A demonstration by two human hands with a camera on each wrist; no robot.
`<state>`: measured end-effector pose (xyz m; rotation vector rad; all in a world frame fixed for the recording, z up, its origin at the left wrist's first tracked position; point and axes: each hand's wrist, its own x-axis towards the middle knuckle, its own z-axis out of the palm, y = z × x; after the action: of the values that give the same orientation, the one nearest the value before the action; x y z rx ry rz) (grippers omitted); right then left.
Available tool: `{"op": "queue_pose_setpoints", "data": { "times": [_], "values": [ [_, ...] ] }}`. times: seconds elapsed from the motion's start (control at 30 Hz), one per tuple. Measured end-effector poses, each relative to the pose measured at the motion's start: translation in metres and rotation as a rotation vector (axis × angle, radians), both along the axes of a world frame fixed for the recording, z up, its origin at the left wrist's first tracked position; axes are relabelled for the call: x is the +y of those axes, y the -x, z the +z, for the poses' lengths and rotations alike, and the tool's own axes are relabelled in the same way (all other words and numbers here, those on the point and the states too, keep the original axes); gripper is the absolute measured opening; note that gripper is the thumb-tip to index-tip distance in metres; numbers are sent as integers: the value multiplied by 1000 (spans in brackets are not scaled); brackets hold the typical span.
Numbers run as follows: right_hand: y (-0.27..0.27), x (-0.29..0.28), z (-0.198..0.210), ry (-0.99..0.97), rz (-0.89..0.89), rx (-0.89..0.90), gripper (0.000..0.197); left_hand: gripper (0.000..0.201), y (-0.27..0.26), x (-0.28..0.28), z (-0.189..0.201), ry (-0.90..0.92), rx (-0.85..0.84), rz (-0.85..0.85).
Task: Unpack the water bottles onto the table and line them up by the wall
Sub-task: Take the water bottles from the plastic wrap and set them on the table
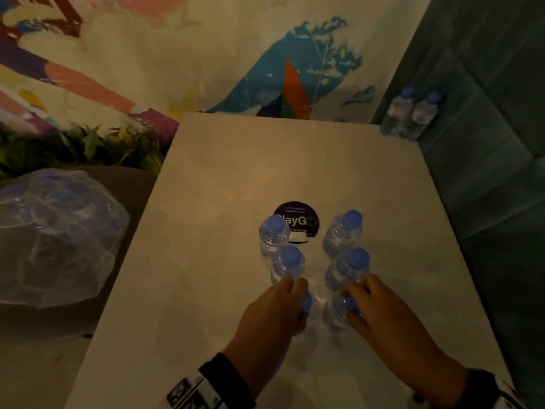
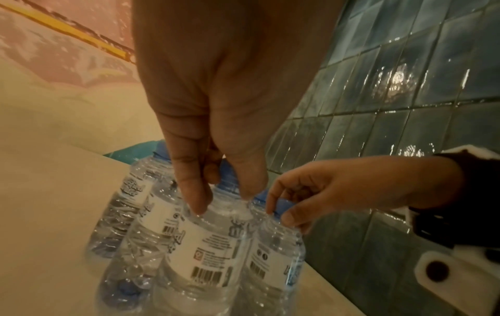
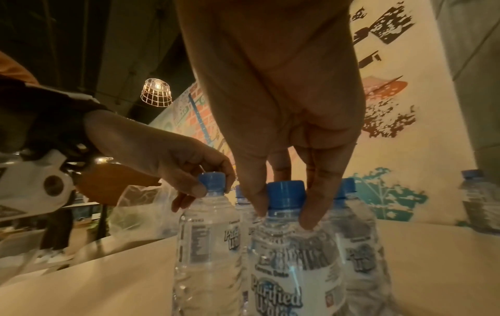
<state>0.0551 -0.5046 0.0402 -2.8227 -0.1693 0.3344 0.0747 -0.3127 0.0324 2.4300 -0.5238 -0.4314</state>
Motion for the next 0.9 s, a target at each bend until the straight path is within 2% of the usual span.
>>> {"op": "queue_pose_setpoints", "data": {
  "times": [0.17, 0.27, 0.37, 0.47, 0.53, 0.63, 0.77, 0.87, 0.9],
  "values": [
    [-4, -7, 0, 9, -41, 37, 26, 18, -5, -7, -9, -81, -67, -78],
    [-4, -3, 2, 104, -23, 103, 39, 23, -5, -8, -10, -86, -62, -93],
    [-10, 12, 19, 175, -11, 8, 45, 34, -8, 4, -3, -115, -33, -80],
    [-28, 67, 48, 77, 85, -130, 35, 37, -10, 62, 2, -159, -94, 60],
    [-27, 82, 66, 25, 124, -149, 39, 35, -10, 78, 6, -178, -142, 105],
    [-23, 114, 82, -28, 193, -141, 36, 42, -7, 111, 10, -201, -148, 212],
    [-30, 210, 75, -225, 447, -21, 39, 36, 3, 208, 6, -170, -172, 537],
    [-45, 285, 52, -323, 589, -19, 44, 30, 5, 270, 11, -312, -240, 604],
    [-50, 308, 44, -334, 614, -24, 44, 25, 3, 285, 15, -324, -193, 629]
  ]
}}
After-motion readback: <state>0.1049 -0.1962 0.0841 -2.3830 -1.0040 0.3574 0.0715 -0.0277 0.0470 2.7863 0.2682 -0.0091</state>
